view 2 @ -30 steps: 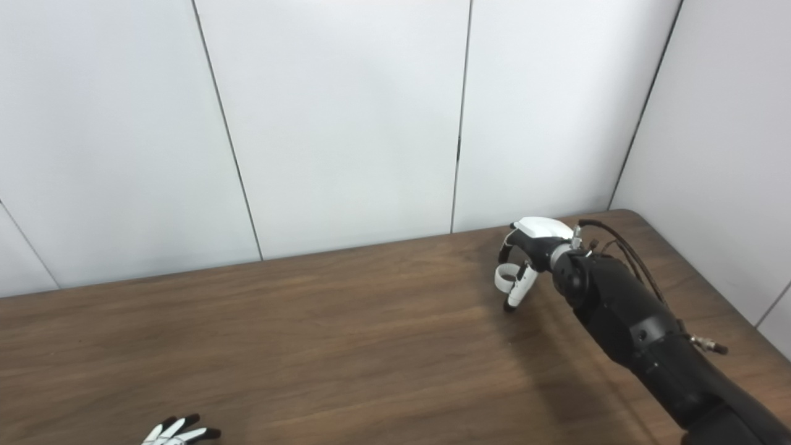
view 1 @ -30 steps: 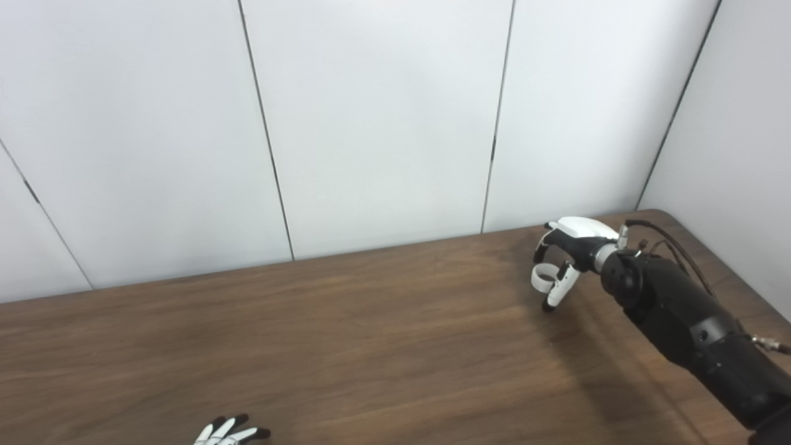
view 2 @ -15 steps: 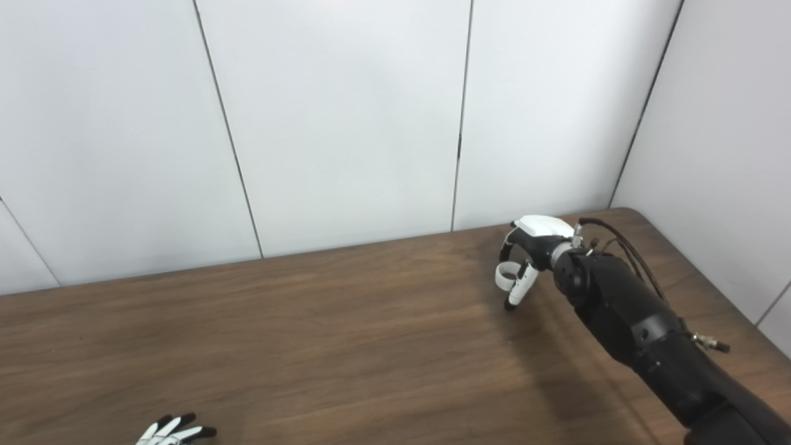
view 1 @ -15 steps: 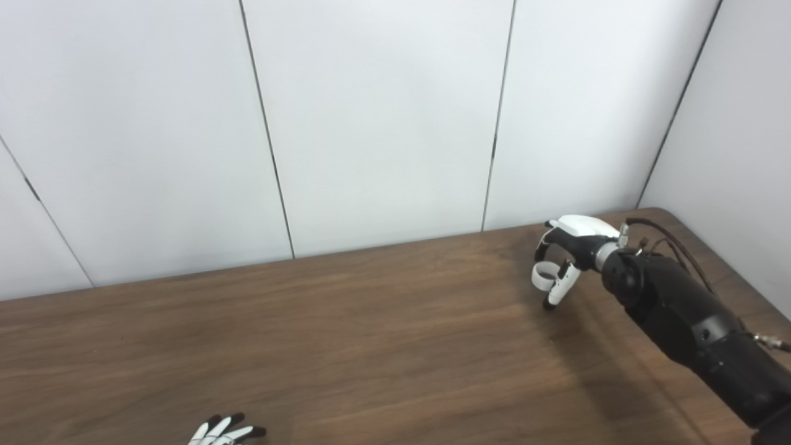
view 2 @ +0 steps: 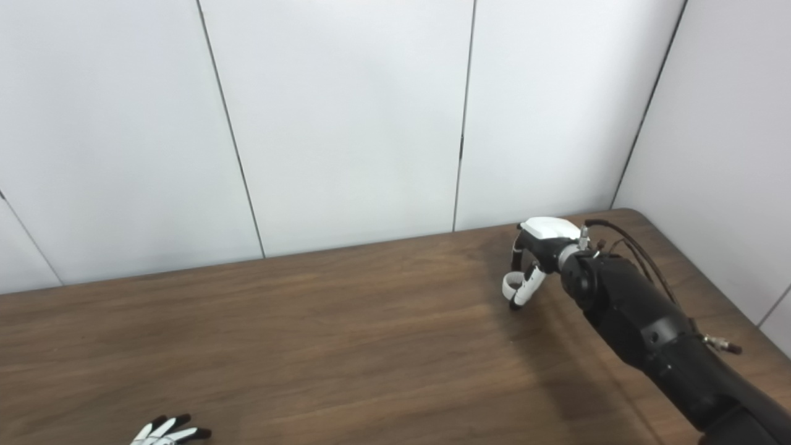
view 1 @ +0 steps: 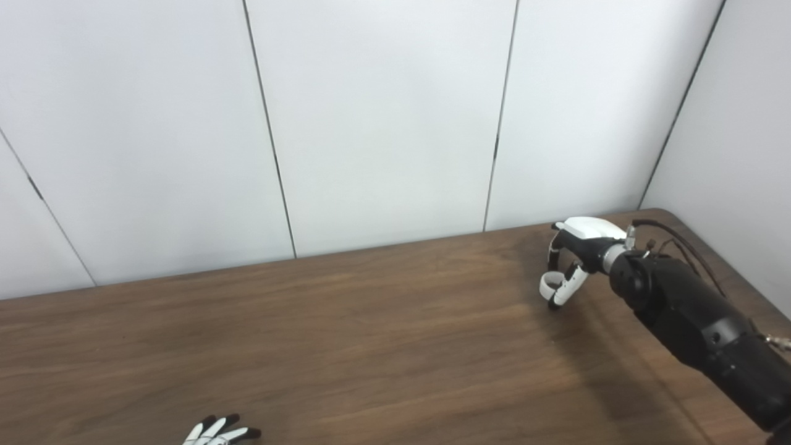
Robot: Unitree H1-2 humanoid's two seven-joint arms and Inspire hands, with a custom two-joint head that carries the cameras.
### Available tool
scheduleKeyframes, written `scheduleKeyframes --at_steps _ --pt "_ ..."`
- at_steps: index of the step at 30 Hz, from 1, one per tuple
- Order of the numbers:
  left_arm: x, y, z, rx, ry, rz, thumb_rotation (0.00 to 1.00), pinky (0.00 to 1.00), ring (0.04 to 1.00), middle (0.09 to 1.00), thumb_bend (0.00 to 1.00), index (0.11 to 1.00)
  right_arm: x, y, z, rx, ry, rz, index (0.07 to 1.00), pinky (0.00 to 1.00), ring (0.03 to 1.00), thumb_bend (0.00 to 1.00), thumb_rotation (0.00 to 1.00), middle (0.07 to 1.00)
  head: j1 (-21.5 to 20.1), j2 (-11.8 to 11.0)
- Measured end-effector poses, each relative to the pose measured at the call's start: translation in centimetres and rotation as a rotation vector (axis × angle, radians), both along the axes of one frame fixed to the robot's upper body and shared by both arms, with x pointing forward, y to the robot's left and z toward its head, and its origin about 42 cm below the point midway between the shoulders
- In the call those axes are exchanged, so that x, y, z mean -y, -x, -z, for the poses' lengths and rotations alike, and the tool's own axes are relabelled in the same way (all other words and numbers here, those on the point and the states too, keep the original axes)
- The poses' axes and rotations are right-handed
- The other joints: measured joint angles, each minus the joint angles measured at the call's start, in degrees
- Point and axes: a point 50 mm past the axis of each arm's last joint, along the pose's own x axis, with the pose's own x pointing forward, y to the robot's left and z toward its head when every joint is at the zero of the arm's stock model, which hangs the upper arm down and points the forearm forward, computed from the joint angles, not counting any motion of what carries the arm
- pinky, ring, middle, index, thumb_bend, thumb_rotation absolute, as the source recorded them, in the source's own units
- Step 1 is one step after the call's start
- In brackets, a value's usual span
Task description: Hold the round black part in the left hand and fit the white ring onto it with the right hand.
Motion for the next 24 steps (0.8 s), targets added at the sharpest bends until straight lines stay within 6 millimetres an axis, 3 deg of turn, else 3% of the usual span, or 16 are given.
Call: scheduleKeyframes --at_steps 16,24 --pt "-0.1 -0.1 0.2 0.000 0.002 0.001 0.04 1.00 0.941 0.821 0.52 0.480 0.4 0.6 0.3 0.061 0.032 -0.009 0.481 0.95 0.977 0.52 0.13 0.891 0.44 -0.35" --pt "0.4 -0.7 0.3 0.001 0.003 0.002 0.04 1.00 0.939 0.823 0.52 0.480 0.1 1.1 0.4 0.107 0.041 -0.040 0.483 0.95 0.976 0.52 0.13 0.894 4.04 -0.97"
